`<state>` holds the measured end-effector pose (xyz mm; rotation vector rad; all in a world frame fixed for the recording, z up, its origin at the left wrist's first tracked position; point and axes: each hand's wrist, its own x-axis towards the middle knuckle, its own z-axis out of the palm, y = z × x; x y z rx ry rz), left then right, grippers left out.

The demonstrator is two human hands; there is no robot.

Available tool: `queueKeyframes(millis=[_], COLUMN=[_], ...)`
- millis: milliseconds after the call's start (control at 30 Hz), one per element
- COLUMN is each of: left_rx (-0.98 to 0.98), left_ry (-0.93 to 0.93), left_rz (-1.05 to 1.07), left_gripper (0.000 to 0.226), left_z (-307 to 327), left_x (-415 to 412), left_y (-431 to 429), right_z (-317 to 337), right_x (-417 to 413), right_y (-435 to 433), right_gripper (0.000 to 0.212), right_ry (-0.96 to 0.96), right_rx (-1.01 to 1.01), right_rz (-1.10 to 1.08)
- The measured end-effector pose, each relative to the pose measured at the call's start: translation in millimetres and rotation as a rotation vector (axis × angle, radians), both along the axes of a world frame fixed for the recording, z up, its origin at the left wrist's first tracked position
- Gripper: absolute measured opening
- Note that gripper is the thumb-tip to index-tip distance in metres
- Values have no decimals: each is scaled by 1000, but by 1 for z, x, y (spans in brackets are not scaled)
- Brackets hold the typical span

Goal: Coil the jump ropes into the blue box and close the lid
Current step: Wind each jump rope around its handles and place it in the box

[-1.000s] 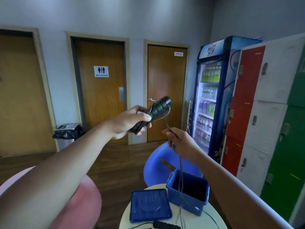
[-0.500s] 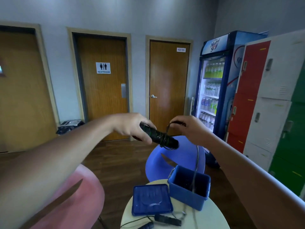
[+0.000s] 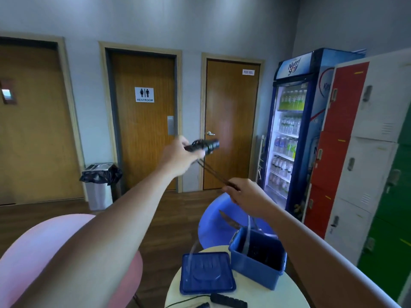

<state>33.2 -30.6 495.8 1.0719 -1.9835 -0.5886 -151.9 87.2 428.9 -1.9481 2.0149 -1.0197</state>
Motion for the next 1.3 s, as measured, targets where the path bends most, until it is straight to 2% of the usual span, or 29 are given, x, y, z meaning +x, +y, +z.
queueKeyframes(millis=[33,67,100,133,167,233,333,433,533,633,667,700,733,767,800,833,867,933,967,1000,1067,1167,1233,1300], left_rx=[-181,-251,-237,-169,-56,224,603,668,666,785,793,715,543,287,11,-194,-272,-215,-148,-72,130,533,612,583], left_ry=[-283,-517,-673,-742,-734,-529,-31,268,523,947,1056,1080,976,721,374,31,-278,-713,-808,-810,-600,25,365,623], left_rz=[28,-21,-119,-248,-402,-708,-1000,-1059,-964,-645,-534,-413,-263,-86,69,125,93,-80,-189,-305,-576,-945,-1027,-932], left_gripper=[39,39,39,40,40,42,50,65,75,52,44,38,31,27,26,27,29,30,30,30,29,41,53,62], left_z=[-6,-12,-15,-15,-11,-2,2,-6,-8,2,7,10,12,9,2,-5,-12,-22,-24,-24,-21,-20,-18,-13], left_x=[0,1,2,4,10,23,36,34,18,2,-1,-1,2,8,15,22,27,35,38,41,47,50,44,32], left_y=[-2,-2,-3,-3,-3,0,3,5,13,12,8,0,-10,-22,-31,-40,-44,-43,-40,-34,-21,-7,-5,-7], right_z=[4,8,12,15,19,24,27,23,15,-1,-8,-16,-21,-23,-21,-16,-8,7,12,17,21,18,12,8], right_x=[-1,-3,-6,-12,-17,-27,-22,-3,7,10,11,10,9,7,5,1,-1,-7,-13,-18,-30,-26,-6,14], right_y=[1,1,1,3,5,8,8,2,-5,-15,-16,-15,-13,-9,-4,-1,2,3,3,3,4,1,-7,-16], right_gripper=[31,28,25,23,22,22,25,34,34,29,27,27,27,27,27,27,28,29,30,32,35,30,28,36], right_ry=[82,154,209,239,238,130,-232,-425,-411,-182,-101,-33,19,54,71,84,103,162,180,177,128,114,95,50], right_rx=[-1,-16,-40,-60,-86,-129,-155,-160,-176,-50,11,60,90,94,75,33,-16,-97,-127,-149,-178,-146,-126,-127], right_rz=[-8,-31,-65,-103,-127,-120,-1,9,23,-38,-54,-67,-71,-74,-77,-81,-85,-115,-136,-163,-212,-254,-212,-157])
